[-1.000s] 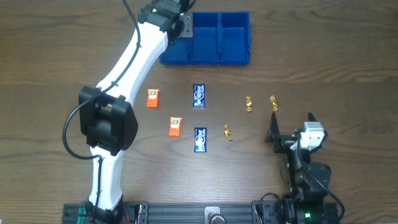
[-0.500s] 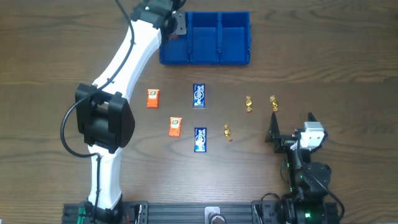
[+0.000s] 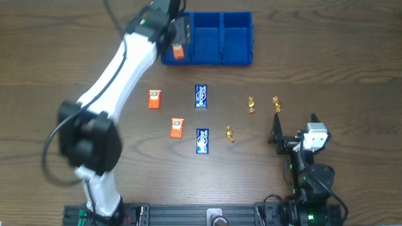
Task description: Sort Candies Into Trays
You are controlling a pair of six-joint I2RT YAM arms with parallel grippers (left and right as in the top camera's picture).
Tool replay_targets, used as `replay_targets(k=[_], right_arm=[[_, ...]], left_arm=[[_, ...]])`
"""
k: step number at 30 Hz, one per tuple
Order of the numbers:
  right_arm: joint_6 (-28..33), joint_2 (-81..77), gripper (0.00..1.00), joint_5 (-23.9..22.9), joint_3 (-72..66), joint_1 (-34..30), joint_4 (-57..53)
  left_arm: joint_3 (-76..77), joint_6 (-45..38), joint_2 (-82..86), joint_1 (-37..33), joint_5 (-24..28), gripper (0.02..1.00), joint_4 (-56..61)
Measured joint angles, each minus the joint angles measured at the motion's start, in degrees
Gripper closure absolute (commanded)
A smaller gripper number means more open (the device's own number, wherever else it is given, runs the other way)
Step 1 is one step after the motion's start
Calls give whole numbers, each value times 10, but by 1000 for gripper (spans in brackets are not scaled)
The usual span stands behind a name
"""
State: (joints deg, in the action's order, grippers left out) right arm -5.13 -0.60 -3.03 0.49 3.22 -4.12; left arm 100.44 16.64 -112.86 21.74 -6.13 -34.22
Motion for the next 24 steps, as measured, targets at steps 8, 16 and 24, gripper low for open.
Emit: replay_targets(k=[8, 16, 24], right_arm=[[0, 0, 3, 0, 0, 0, 0], [0, 0, 1, 0, 0, 0, 0], [0, 0, 3, 0, 0, 0, 0]], left_arm=[[-238, 3, 246, 23, -1, 86, 18], [-401, 25, 187, 15, -2, 112, 61], [-411, 29, 116, 2, 0, 130, 83]])
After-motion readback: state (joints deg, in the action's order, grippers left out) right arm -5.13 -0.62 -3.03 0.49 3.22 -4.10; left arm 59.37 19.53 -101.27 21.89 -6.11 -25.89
